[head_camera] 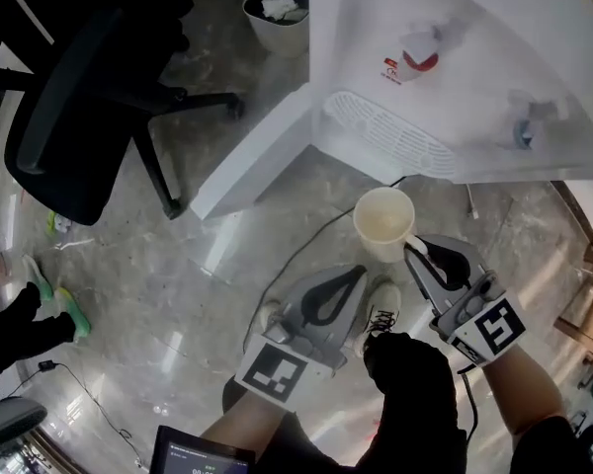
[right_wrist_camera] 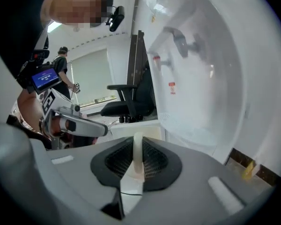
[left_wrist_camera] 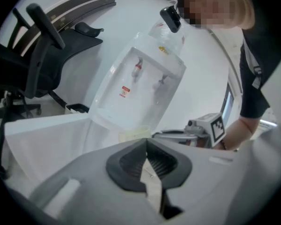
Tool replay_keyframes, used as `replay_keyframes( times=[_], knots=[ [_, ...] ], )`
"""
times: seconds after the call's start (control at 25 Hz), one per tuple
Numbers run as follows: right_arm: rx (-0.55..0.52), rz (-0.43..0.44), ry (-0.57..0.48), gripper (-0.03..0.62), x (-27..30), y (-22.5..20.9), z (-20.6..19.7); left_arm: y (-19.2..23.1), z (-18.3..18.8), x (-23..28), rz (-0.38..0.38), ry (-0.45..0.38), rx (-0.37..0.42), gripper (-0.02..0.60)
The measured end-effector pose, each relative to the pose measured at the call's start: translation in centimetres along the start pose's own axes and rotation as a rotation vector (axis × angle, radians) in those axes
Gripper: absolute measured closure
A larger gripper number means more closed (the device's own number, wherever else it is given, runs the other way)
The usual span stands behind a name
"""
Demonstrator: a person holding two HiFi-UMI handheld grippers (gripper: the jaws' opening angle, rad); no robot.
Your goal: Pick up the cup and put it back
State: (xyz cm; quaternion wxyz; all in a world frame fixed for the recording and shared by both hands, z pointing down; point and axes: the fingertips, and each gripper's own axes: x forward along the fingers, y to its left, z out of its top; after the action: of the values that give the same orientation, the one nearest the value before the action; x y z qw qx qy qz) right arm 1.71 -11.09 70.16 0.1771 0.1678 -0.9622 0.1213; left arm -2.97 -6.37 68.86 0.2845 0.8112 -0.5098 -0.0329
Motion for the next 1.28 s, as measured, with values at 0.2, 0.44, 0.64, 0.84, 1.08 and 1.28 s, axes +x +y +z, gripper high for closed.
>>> replay_keyframes(
  times=[0.2,0.44,0.64,0.84,1.08,1.28],
  knots=[
    [0.041,-0.044,0.005,0.549,6.6,-5.3,-8.8,2.1,-4.0,1.8,-0.097,0.017,-0.038,0.578],
    [0.091,-0.147,0.031,0.551,15.6,-13.8,-16.8,4.1,-5.1,5.1,-0.228,-0.012,-0.016,0.578],
    [0.141,-0.306,0.081,0.549,20.0,-20.5,-20.9,6.0,-4.5,6.5,-0.256,-0.039,0.064,0.578],
    [0.181,-0.431,0.1,0.549,22.0,-24.5,-22.8,7.9,-5.0,7.0,-0.277,-0.009,0.107,0.578],
    [0.111,-0.461,0.084,0.549,23.2,-25.3,-22.5,8.5,-3.6,7.0,-0.261,-0.052,0.05,0.577],
    [0.074,-0.449,0.111,0.546,22.7,-24.5,-23.1,8.0,-4.0,6.7,-0.29,-0.035,0.09,0.578]
  ],
)
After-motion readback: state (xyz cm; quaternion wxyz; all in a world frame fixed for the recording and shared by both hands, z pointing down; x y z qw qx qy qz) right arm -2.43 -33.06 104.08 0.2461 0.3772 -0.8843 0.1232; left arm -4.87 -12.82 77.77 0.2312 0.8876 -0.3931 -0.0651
